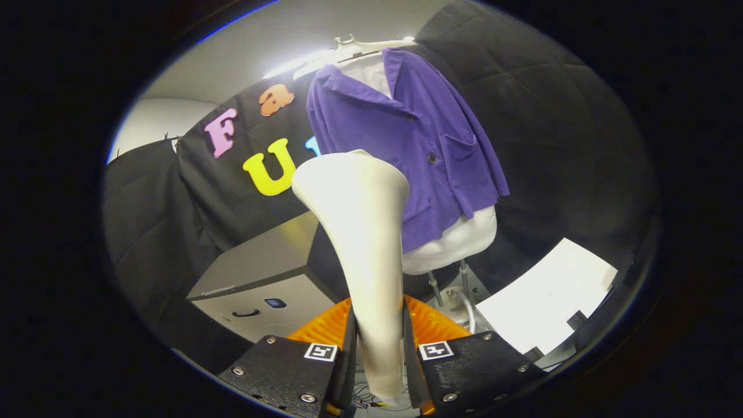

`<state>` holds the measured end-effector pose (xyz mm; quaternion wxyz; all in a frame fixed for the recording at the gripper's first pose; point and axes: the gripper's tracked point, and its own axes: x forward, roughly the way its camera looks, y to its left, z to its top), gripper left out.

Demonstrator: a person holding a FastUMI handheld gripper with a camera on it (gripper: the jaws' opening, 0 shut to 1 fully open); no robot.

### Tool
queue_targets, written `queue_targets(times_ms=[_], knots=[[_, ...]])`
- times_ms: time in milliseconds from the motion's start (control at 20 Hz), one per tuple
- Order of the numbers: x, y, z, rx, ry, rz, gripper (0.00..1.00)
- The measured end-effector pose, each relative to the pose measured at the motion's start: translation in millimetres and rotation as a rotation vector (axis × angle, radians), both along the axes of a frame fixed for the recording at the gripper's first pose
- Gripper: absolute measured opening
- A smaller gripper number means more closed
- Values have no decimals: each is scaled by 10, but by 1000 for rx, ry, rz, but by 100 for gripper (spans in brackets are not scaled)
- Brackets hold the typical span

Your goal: Iron the clothes twice with a garment steamer, once on the left side and once on the right side.

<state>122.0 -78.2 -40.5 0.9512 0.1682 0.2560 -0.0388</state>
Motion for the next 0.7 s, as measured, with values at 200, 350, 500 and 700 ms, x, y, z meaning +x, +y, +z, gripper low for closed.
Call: queue_targets(times_ms=[200, 350, 500, 700], knots=[[-189, 228, 195, -5, -49, 34, 37], [-280, 339, 366, -19, -114, 42, 37], [-365, 430, 419, -32, -142, 58, 37], [-480, 559, 319, -28, -123, 91, 37]])
